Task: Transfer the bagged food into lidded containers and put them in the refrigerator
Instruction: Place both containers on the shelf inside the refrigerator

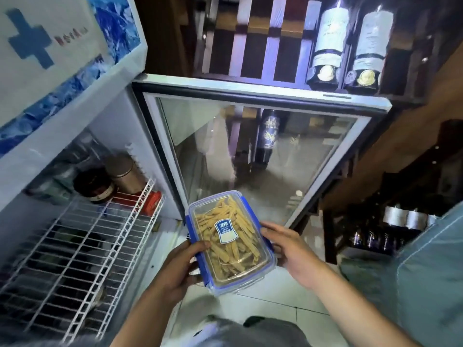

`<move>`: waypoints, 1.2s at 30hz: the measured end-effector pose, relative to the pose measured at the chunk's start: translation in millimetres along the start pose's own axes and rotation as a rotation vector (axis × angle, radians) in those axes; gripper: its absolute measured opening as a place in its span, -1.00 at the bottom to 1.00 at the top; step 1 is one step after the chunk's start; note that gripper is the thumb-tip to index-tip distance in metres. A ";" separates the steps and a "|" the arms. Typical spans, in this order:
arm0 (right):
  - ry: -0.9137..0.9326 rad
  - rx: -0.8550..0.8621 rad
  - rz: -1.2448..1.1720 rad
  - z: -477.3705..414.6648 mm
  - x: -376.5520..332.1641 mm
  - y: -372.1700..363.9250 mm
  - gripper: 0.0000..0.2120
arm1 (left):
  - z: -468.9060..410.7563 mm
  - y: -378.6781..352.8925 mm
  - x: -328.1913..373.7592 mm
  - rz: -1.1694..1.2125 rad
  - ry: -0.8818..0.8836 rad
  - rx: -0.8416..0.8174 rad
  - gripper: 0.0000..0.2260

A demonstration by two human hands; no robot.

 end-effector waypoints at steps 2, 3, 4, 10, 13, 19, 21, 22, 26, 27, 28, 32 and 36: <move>0.011 -0.002 -0.036 -1.4 7.1 -12.8 -0.74 | -6.0 13.4 -0.9 0.017 -0.002 0.013 -0.76; 0.020 -0.012 -0.040 -4.1 6.2 -18.5 -0.73 | -8.9 19.9 -1.8 0.030 -0.002 0.020 -0.76; 0.017 -0.027 -0.045 -7.9 5.1 -24.5 -0.73 | -11.2 26.1 -2.8 0.040 0.000 0.033 -0.75; -0.029 -0.140 0.060 -43.8 -2.0 -64.0 -0.55 | -9.7 61.4 -15.4 0.134 0.031 0.175 -0.74; -0.060 -0.240 0.092 -71.2 0.7 -88.6 -0.46 | -5.3 80.0 -16.7 0.215 -0.006 0.256 -0.65; -0.129 -0.456 0.102 -120.2 -15.9 -136.2 -0.42 | 6.4 94.2 -11.3 0.443 -0.109 0.491 -0.71; -0.162 -0.531 0.122 -138.4 -24.9 -148.9 -0.42 | 6.1 95.6 -9.4 0.579 -0.120 0.610 -0.73; -0.164 -0.548 0.148 -151.0 -28.5 -153.8 -0.42 | 5.9 94.0 -7.6 0.640 -0.135 0.651 -0.72; -0.192 -0.644 0.220 -178.4 -31.8 -184.0 -0.40 | 2.7 96.8 -3.4 0.712 -0.229 0.767 -0.76; -0.189 -0.660 0.236 -183.6 -32.0 -192.1 -0.42 | 1.7 97.1 -0.6 0.703 -0.250 0.785 -0.74; -0.186 -0.677 0.248 -187.1 -33.6 -201.6 -0.44 | -0.4 98.3 1.0 0.691 -0.274 0.792 -0.71; -0.171 -0.743 0.310 -197.8 -31.0 -238.0 -0.44 | 0.1 108.2 -1.8 0.683 -0.339 0.868 -0.53; -0.184 -0.775 0.359 -203.0 -22.5 -263.5 -0.42 | 2.9 123.0 -13.7 0.745 -0.395 0.940 -0.44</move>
Point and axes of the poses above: each hand's wrist, its own z-axis away from the middle knuckle, its own y-axis out of the back of the hand, x = y × z, the point moved 8 cm from there along -z, towards the middle knuckle, and after that the axes turned 2 degrees about -z, right-handed, at the moved point
